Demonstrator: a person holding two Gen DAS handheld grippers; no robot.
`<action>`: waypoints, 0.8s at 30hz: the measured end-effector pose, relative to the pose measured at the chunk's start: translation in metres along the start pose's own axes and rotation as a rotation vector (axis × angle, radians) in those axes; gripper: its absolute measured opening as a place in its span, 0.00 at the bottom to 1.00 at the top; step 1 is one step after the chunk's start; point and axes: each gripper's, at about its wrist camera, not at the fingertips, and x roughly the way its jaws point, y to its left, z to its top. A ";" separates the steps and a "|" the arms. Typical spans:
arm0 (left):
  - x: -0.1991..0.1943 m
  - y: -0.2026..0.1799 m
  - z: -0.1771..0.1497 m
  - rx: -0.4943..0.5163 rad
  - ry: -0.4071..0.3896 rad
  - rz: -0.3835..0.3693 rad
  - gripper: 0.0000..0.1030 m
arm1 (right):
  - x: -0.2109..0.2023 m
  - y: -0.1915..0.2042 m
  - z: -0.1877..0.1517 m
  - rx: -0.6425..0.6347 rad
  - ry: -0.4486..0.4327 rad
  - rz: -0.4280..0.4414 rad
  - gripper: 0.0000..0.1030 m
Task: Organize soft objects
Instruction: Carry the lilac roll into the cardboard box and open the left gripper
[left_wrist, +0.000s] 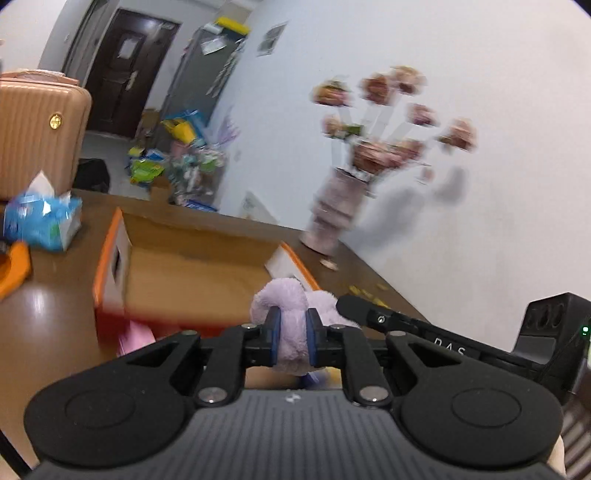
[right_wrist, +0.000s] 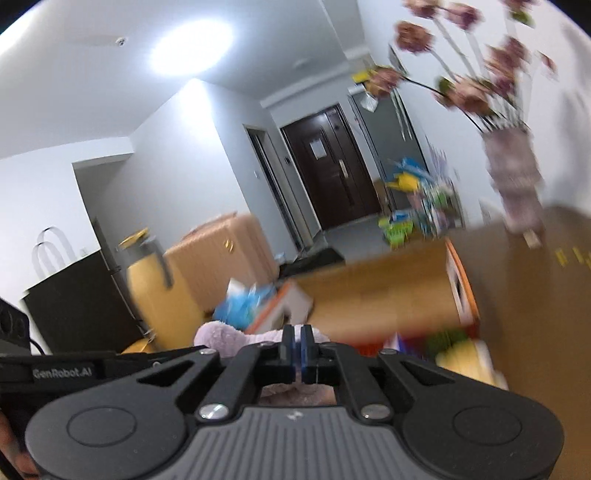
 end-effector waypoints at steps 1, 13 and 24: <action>0.020 0.014 0.020 -0.009 0.021 0.022 0.14 | 0.029 -0.001 0.018 0.001 0.010 -0.006 0.02; 0.223 0.147 0.094 -0.035 0.242 0.355 0.17 | 0.346 -0.048 0.068 0.097 0.375 -0.237 0.03; 0.190 0.126 0.108 0.041 0.204 0.369 0.47 | 0.335 -0.060 0.079 0.146 0.367 -0.260 0.20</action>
